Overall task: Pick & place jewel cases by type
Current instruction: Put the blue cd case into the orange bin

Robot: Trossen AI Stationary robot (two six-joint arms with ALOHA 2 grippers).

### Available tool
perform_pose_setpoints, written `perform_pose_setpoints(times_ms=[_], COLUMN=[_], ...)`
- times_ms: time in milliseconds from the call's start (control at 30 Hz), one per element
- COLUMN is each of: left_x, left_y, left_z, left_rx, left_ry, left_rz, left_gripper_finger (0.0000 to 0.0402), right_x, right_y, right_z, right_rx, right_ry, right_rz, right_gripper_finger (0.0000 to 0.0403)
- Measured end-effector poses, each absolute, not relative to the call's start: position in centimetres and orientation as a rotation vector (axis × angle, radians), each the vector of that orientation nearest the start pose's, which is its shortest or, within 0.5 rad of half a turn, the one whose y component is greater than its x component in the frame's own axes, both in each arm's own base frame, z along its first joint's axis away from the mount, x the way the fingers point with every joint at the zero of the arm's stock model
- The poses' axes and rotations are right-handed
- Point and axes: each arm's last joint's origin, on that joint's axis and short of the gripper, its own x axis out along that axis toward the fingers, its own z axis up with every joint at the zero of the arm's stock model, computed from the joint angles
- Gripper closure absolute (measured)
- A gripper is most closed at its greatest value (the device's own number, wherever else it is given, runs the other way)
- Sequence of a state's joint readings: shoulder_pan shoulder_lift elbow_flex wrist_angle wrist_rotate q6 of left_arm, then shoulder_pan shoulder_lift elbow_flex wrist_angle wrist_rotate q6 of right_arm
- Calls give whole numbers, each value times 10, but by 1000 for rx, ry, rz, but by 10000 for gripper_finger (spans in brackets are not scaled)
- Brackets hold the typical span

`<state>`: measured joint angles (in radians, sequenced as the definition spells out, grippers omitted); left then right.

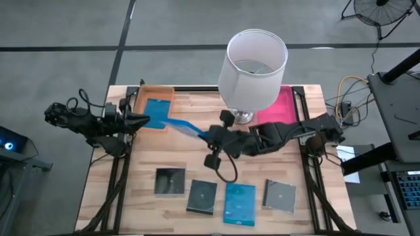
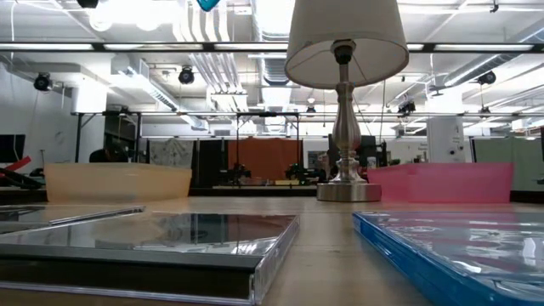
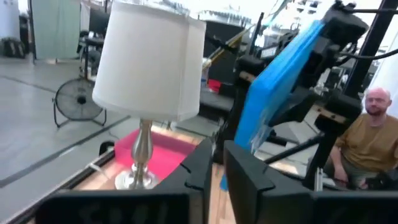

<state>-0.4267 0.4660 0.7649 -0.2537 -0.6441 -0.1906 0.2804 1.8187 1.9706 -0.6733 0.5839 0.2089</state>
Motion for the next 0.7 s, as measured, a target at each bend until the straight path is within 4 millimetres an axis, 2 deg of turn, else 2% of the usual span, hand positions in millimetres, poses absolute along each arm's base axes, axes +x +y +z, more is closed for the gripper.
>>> perform_pose_setpoints(times_ms=[367, 500, 700], left_x=[93, 95, 97], left_y=[-22, -22, -22], left_z=[358, 361, 369], left_rx=[-211, -201, -186], left_ry=[-66, -68, -68], left_rz=[259, 309, 350], left_gripper_finger=[261, 242, 236], right_x=[392, 390, 384], right_y=[46, 29, -5], right_z=[418, 425, 433], right_rx=[-20, -29, -27], right_ry=[455, 436, 427], right_rz=[-294, -237, -188], right_gripper_finger=[385, 385, 385])
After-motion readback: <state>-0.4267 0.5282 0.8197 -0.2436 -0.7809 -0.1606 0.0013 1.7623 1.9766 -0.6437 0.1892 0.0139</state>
